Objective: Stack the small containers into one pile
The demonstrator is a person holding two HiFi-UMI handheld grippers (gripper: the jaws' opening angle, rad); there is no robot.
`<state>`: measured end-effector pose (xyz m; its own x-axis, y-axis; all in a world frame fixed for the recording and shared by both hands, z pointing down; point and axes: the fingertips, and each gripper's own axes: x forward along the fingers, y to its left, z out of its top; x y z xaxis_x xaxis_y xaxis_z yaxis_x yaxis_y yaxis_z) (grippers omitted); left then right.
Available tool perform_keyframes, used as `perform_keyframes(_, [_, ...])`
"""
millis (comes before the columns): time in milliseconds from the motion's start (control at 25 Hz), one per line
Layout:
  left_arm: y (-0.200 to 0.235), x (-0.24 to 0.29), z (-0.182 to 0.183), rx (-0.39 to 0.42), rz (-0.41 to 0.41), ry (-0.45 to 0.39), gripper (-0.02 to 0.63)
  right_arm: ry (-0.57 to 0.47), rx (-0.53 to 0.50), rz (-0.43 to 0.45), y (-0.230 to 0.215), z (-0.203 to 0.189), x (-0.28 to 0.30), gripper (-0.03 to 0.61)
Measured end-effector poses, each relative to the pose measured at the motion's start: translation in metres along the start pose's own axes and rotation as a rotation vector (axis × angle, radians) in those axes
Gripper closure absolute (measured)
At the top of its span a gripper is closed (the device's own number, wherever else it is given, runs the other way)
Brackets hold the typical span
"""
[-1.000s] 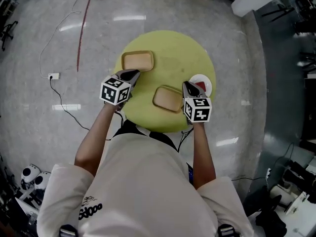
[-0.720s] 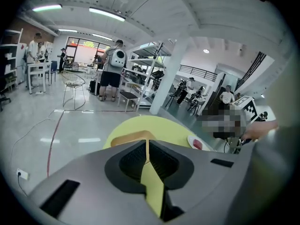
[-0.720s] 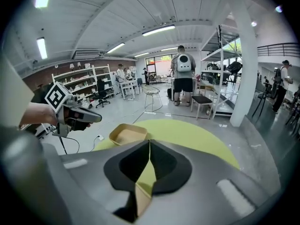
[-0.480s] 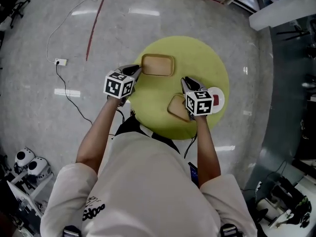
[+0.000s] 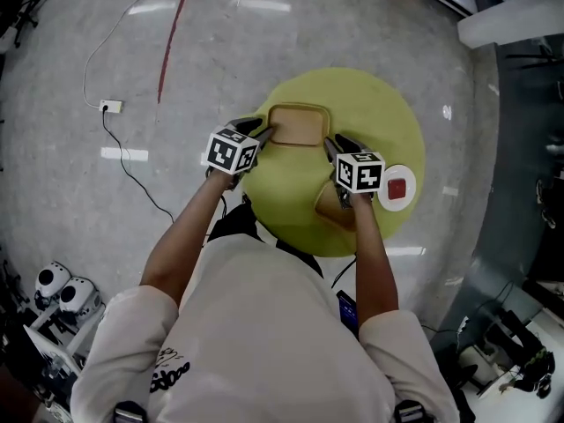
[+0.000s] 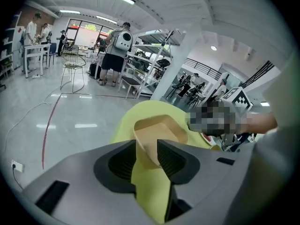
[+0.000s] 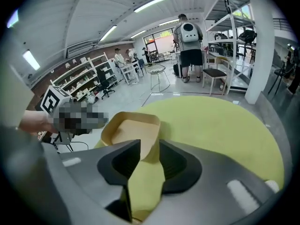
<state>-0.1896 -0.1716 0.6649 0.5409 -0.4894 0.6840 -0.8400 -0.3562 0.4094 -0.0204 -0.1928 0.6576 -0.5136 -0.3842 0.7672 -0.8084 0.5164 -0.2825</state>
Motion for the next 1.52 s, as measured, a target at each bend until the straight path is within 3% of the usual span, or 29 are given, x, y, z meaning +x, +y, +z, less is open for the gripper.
perform_keyframes(360, [0.002, 0.019, 0.0, 0.013, -0.036, 0.068, 0.494, 0.015, 0.031, -0.011, -0.013, -0.002, 0.017, 0.44])
perform_keyframes(680, [0.003, 0.018, -0.002, 0.019, -0.032, 0.072, 0.526, 0.012, 0.018, -0.008, -0.011, -0.001, 0.024, 0.509])
perform_keyframes(920, [0.005, 0.016, -0.003, 0.0, -0.007, 0.073, 0.54, 0.014, 0.037, 0.002, -0.009, -0.002, 0.029, 0.514])
perform_keyframes(1280, [0.0, 0.0, 0.014, -0.076, -0.028, -0.028, 0.574, -0.063, 0.027, -0.002, -0.001, 0.014, 0.01, 0.526])
perform_keyframes(1520, [-0.027, -0.007, 0.032, -0.049, -0.068, -0.048, 0.575, -0.146, 0.042, -0.03, -0.002, 0.027, -0.031, 0.528])
